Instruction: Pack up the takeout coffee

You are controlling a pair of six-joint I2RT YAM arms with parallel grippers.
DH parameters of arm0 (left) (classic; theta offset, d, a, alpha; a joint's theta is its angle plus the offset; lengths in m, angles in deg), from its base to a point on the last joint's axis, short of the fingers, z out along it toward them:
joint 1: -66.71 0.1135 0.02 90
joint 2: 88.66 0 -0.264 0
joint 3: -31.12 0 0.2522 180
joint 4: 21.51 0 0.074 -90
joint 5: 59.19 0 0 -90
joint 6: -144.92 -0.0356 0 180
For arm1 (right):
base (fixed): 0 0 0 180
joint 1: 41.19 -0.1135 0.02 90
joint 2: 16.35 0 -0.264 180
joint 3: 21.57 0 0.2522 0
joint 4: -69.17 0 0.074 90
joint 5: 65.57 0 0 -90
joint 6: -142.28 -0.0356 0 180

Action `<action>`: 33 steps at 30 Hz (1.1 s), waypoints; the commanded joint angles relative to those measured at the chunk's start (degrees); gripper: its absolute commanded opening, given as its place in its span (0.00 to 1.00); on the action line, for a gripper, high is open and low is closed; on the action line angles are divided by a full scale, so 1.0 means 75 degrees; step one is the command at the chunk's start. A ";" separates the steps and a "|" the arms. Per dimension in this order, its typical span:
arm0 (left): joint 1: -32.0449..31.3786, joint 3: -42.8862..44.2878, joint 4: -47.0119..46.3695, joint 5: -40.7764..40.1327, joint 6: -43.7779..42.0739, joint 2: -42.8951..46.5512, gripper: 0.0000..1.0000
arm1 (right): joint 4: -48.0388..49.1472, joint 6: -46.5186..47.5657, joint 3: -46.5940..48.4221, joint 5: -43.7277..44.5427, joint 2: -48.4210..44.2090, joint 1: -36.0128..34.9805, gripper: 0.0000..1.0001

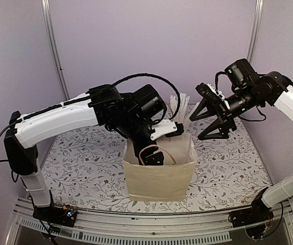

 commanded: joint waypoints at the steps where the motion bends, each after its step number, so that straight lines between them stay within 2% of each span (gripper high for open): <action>1: -0.0107 0.0334 -0.0178 -0.0069 0.0022 0.0571 1.00 | -0.0069 0.0039 0.0012 -0.0106 0.0030 0.0056 0.82; 12: -0.0075 0.0716 -0.0820 0.0099 -0.0204 0.1757 0.96 | -0.0060 0.0023 0.0000 -0.0008 0.0054 0.0050 0.82; 17: 0.0232 -0.0130 -0.1754 0.0121 -0.0045 0.2838 0.99 | 0.0000 0.0016 -0.0111 0.0106 0.0003 0.0056 0.82; 21: 0.0731 -0.0820 -0.2471 -0.0275 0.0354 0.3294 1.00 | 0.0095 -0.0028 -0.0215 0.0318 -0.0089 0.0050 0.82; 26: 0.1780 -0.1097 -0.2915 0.1436 0.0688 0.3049 0.98 | 0.0223 -0.0129 -0.0491 0.0550 -0.0247 0.0070 0.82; 33: 0.2508 -0.0819 -0.3193 0.3335 0.0854 0.2104 0.79 | 0.0301 -0.0223 -0.0684 0.0756 -0.0454 0.0194 0.82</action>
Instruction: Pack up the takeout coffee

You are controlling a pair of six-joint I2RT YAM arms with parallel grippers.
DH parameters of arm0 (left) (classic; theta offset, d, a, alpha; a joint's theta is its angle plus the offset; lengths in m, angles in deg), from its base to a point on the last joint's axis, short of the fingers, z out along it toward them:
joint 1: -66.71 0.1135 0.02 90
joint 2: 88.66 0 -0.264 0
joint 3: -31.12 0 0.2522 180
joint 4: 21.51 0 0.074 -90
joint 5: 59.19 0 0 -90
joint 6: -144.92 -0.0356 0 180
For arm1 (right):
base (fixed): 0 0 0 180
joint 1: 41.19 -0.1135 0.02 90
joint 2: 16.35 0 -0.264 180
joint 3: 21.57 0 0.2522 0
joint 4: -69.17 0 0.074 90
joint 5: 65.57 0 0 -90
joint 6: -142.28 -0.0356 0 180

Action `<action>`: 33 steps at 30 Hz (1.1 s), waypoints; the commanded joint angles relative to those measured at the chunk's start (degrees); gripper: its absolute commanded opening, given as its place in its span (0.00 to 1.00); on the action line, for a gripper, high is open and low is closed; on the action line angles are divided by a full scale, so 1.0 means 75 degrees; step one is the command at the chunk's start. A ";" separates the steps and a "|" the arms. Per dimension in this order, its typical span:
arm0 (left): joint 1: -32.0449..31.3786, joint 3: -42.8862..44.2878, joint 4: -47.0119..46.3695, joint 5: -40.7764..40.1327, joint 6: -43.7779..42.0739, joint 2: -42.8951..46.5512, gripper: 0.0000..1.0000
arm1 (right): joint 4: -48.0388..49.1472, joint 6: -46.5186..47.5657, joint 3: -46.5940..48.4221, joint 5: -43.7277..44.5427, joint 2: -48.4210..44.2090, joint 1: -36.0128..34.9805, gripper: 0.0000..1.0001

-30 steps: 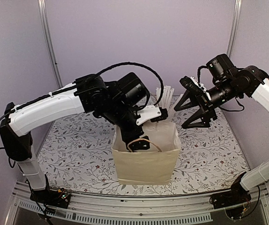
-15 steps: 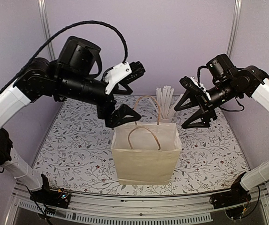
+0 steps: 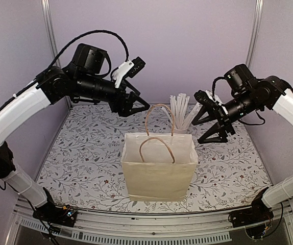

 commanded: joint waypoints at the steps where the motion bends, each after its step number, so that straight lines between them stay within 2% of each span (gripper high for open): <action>1: 0.0331 0.0149 -0.0477 0.1713 0.0140 -0.0502 0.76 | 0.0182 -0.0142 -0.0157 0.0185 -0.0377 0.0144 0.83; 8: 0.0480 0.0328 -0.0538 0.2639 -0.0013 -0.1043 0.55 | 0.0325 -0.0213 -0.0295 0.0141 -0.0474 0.0391 0.82; 13: 0.0567 0.0167 -0.0533 0.2733 -0.0063 -0.1050 0.31 | 0.0451 -0.0237 -0.0404 0.0112 -0.0444 0.0503 0.81; 20: 0.0655 -0.0376 -0.0334 0.2326 -0.0157 -0.0367 0.05 | 0.0619 -0.0249 -0.0493 0.0074 -0.0314 0.0589 0.81; 23: 0.0791 -0.0726 -0.0331 0.2106 -0.0179 0.0084 0.00 | 0.0674 -0.0260 -0.0490 0.0061 -0.0256 0.0611 0.81; 33: 0.1107 -0.1329 -0.0348 0.0887 -0.0632 0.1364 0.00 | 0.0664 -0.0281 -0.0407 0.0022 -0.0105 0.0659 0.81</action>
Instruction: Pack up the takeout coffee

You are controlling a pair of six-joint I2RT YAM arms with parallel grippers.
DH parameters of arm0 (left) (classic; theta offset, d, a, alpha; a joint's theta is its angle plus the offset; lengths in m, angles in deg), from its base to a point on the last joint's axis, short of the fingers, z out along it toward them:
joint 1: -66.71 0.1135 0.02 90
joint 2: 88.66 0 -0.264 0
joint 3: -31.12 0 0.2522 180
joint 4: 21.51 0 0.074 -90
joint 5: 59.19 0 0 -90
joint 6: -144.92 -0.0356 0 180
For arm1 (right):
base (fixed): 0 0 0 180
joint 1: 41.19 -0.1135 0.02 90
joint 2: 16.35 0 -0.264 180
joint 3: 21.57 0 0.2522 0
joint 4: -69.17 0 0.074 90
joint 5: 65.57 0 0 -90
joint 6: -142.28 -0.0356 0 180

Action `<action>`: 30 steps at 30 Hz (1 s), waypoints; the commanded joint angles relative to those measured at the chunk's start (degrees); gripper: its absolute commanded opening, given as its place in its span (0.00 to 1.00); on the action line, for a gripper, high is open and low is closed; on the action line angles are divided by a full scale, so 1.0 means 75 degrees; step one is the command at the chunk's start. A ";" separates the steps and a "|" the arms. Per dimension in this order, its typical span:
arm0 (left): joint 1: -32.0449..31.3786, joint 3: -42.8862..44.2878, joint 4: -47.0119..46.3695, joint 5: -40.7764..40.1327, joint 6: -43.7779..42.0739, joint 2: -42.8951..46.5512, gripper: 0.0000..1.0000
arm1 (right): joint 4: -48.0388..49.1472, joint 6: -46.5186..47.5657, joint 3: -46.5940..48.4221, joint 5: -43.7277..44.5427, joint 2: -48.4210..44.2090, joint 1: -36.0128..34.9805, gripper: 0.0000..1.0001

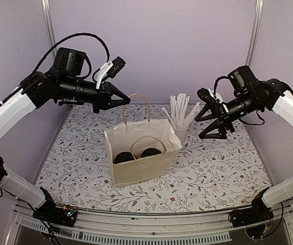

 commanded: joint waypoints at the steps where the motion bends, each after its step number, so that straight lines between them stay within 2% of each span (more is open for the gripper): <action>1: 0.0124 -0.0333 -0.0143 -0.0819 -0.0484 0.0526 0.00 | 0.0113 -0.0082 0.0015 -0.0063 0.0018 0.0056 0.81; 4: 0.0111 -0.0602 -0.0269 -0.0923 -0.0590 0.0729 0.00 | 0.0125 -0.0094 -0.0031 -0.0051 0.0006 0.0068 0.81; 10: -0.0030 -0.1170 -0.0477 -0.0392 -0.0188 0.0964 0.00 | 0.0165 -0.0106 -0.0160 -0.0004 0.0006 0.0088 0.81; 22: -0.1522 -0.2607 -0.0958 -0.0634 0.0862 0.1980 0.00 | 0.0181 -0.0065 -0.0164 -0.0085 0.0224 0.0094 0.81; 30: -0.1654 -0.2868 -0.0992 -0.0428 0.1003 0.2662 0.00 | 0.0161 -0.0059 -0.0133 -0.0154 0.0304 0.0091 0.81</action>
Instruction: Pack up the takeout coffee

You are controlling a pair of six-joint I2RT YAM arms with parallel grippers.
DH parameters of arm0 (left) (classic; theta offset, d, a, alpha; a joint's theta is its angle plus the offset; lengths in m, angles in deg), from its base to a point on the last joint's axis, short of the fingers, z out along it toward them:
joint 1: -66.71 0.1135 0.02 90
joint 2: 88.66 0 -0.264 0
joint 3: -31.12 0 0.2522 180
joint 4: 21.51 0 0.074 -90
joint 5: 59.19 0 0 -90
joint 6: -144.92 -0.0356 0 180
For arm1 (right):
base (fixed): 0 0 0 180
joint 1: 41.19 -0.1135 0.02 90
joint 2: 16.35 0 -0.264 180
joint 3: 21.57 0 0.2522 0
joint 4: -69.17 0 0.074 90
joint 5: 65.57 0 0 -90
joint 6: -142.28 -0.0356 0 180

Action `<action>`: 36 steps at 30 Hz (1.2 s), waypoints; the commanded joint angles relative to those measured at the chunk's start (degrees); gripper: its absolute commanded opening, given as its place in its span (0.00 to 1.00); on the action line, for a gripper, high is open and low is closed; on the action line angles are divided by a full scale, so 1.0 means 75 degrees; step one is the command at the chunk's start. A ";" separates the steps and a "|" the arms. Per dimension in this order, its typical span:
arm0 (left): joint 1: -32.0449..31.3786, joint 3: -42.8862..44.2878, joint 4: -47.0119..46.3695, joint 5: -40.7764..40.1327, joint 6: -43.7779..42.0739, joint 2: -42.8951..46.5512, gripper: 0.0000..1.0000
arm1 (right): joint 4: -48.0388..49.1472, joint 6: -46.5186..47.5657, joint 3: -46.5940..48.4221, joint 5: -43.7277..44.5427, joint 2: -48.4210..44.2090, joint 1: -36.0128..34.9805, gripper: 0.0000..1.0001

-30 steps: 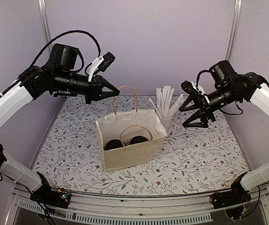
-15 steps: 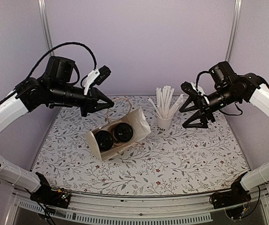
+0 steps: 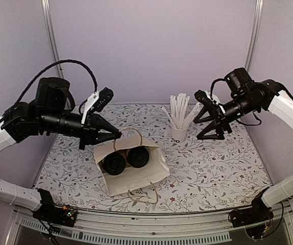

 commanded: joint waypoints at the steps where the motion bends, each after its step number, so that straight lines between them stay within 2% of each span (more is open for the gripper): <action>1: -0.0096 0.0055 -0.0310 0.0090 0.0019 0.0355 0.00 | 0.0064 -0.0027 -0.0016 -0.0143 0.0052 0.0042 0.81; 9: 0.0331 0.0430 -0.0066 -0.0392 -0.0725 0.0135 0.00 | 0.0038 -0.0027 0.0043 -0.0210 0.0010 0.0042 0.81; 18: 0.1317 0.1249 0.0374 -0.0932 -0.1317 -0.1028 0.00 | 0.0243 -0.0148 0.0118 -0.0063 0.0170 0.0042 0.81; 21: 0.1606 0.1499 0.0473 -0.1220 -0.1396 -0.1364 0.00 | 0.0507 -0.0344 0.0125 0.0308 0.0253 0.0042 0.80; 25: 0.1921 0.1778 0.0529 -0.2211 -0.1325 -0.1662 0.00 | 0.1021 -0.1031 0.0245 0.1311 0.0509 0.0193 0.80; 32: 0.2469 0.1733 0.0229 -0.3153 -0.1280 -0.2022 0.00 | 0.1504 -0.1663 0.0767 0.2086 0.1160 0.0560 0.77; 36: 0.2557 0.1697 0.0023 -0.3405 -0.1307 -0.2198 0.00 | 0.1639 -0.1679 0.0926 0.2062 0.1364 0.0581 0.72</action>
